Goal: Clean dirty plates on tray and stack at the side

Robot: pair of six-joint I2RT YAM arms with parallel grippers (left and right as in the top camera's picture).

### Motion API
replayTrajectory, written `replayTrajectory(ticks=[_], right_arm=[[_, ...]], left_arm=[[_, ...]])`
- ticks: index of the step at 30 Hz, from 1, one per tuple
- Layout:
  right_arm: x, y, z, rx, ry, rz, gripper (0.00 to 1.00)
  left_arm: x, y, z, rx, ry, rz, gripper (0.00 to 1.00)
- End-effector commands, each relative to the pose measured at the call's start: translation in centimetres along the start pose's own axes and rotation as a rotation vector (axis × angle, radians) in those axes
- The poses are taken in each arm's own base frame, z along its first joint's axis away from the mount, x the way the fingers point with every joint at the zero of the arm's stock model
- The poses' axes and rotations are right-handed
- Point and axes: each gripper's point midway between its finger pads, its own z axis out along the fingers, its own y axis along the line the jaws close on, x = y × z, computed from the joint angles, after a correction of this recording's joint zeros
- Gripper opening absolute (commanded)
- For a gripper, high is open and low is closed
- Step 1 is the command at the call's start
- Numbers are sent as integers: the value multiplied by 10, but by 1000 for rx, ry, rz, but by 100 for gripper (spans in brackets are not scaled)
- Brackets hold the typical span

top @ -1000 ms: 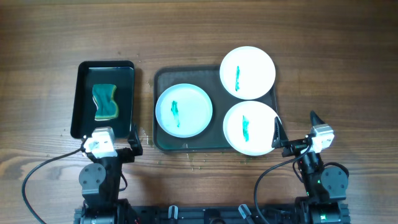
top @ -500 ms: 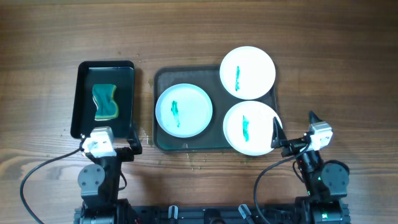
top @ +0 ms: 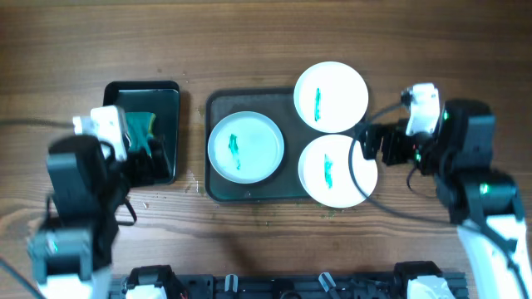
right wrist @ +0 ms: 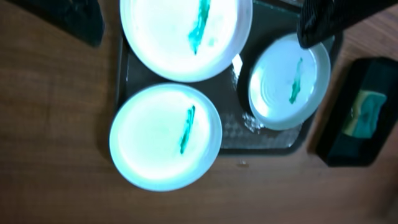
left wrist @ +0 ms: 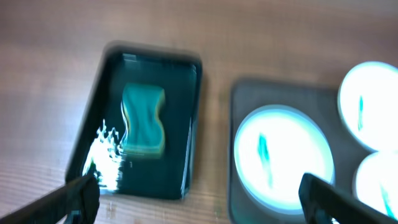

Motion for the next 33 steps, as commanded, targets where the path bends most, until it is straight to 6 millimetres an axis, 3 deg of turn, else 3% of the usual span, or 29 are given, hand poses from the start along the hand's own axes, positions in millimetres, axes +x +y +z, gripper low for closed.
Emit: replayTrajectory(ticks=[1,4,7,11,14,17,20,23,28,31,33], right_arm=[[-19,8,14,-57,45,64,100],[-11,16,33,-141,119,141,99],[0,22,54,-172,195,182,80],[22,49,104,-168,362,226,65],[42,70,150,-99,449,173,57],[70,85,190,-69,513,138,49],[92,87,220,-62,548,91,41],[102,81,234,-16,553,72,37],[102,92,244,-34,527,83,34],[117,99,250,-18,555,127,21],[119,94,253,16,558,163,6]], left_arm=[[-15,-25,11,117,176,-7,100],[-9,-47,37,244,300,-39,100],[4,-45,63,238,400,-59,100],[4,-43,70,227,406,-61,100],[1,-9,77,-7,384,-193,100],[2,-4,76,-38,385,-204,100],[3,7,78,-101,379,-218,100],[6,18,80,-168,392,-208,100],[16,29,95,-216,448,-210,100],[26,53,109,-270,502,-287,100],[30,63,118,-289,524,-311,100]])
